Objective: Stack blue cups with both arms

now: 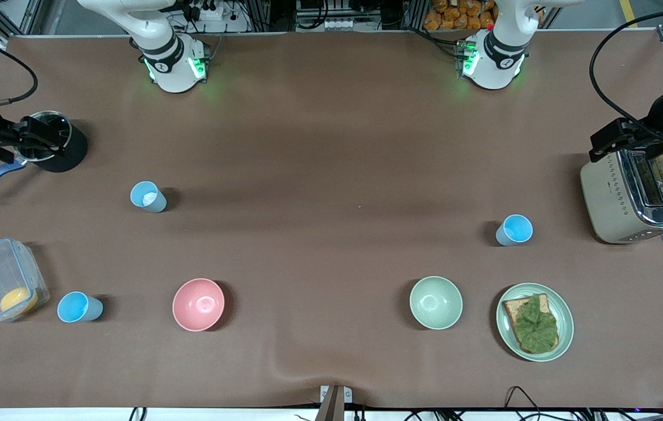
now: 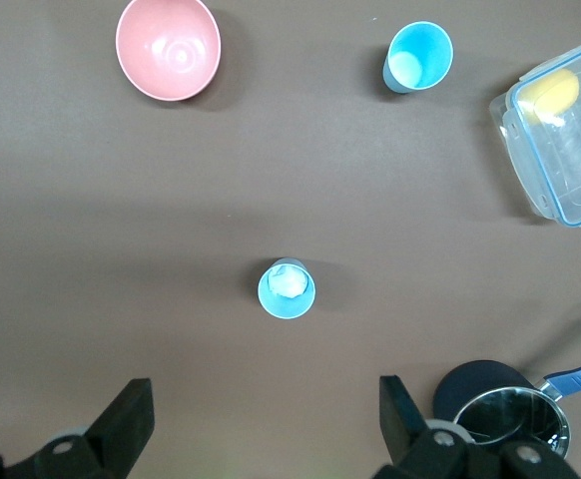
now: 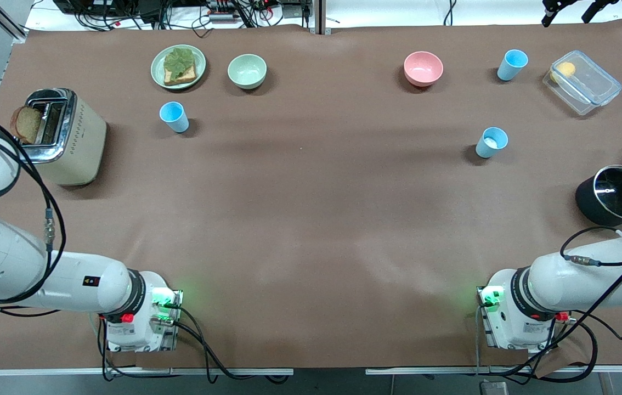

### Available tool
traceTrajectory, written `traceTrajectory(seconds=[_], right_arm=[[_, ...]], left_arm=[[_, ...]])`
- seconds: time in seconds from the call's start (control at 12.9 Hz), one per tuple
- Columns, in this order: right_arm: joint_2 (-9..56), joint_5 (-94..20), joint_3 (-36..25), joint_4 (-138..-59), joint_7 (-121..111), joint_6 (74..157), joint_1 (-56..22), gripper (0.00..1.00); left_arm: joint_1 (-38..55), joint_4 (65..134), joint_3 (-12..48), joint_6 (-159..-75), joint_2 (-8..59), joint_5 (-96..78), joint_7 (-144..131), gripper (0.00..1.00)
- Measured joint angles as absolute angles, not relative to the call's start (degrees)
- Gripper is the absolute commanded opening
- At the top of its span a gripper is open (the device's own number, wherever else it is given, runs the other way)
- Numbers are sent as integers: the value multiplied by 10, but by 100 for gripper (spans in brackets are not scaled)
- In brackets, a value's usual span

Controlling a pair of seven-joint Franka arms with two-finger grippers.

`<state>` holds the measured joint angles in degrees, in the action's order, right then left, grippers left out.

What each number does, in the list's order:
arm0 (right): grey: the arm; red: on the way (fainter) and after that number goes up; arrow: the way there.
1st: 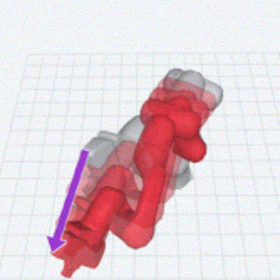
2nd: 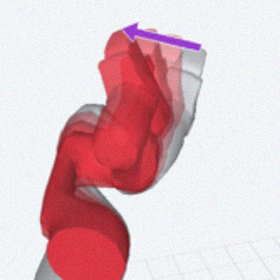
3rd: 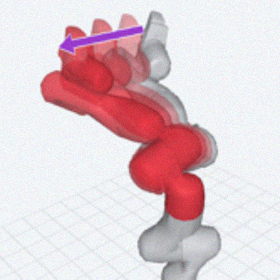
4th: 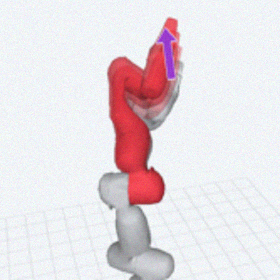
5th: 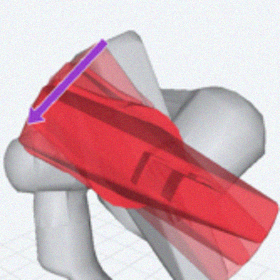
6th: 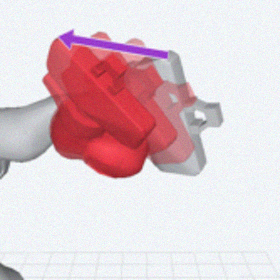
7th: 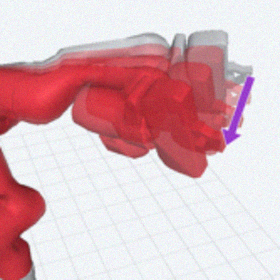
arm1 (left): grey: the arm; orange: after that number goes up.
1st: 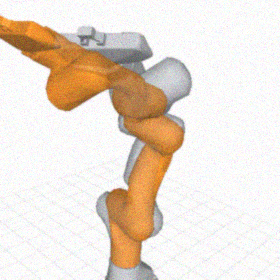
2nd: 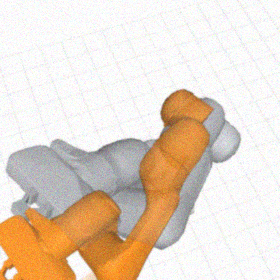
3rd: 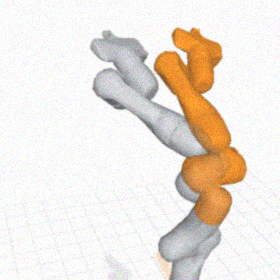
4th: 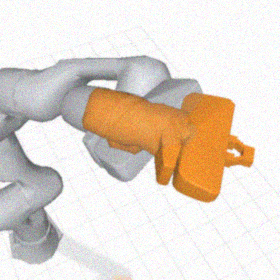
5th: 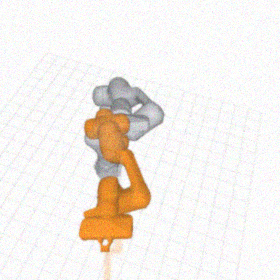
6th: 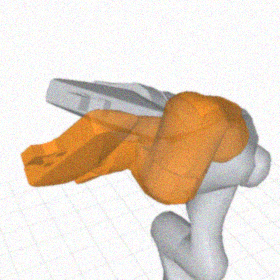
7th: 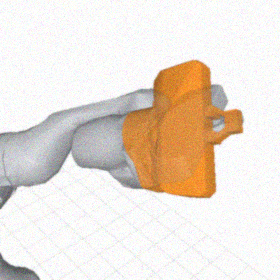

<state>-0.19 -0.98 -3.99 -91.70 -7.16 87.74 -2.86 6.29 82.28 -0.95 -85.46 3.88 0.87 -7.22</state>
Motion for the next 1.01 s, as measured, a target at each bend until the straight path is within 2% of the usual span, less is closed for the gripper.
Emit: traceTrajectory(seconds=[0.54, 0.78, 1.01], right_arm=[[-2, -9, -41, -917, -72, 876, -29, 100], [-2, -9, -41, -918, -72, 875, -29, 100], [-1, -9, -41, -929, -72, 873, -28, 100]], left_arm=[[62, 832, -10, -852, 40, 9, -53, 100], [56, 865, -10, -865, 46, 9, -38, 100], [43, 922, -10, -928, 52, 9, -34, 100]])
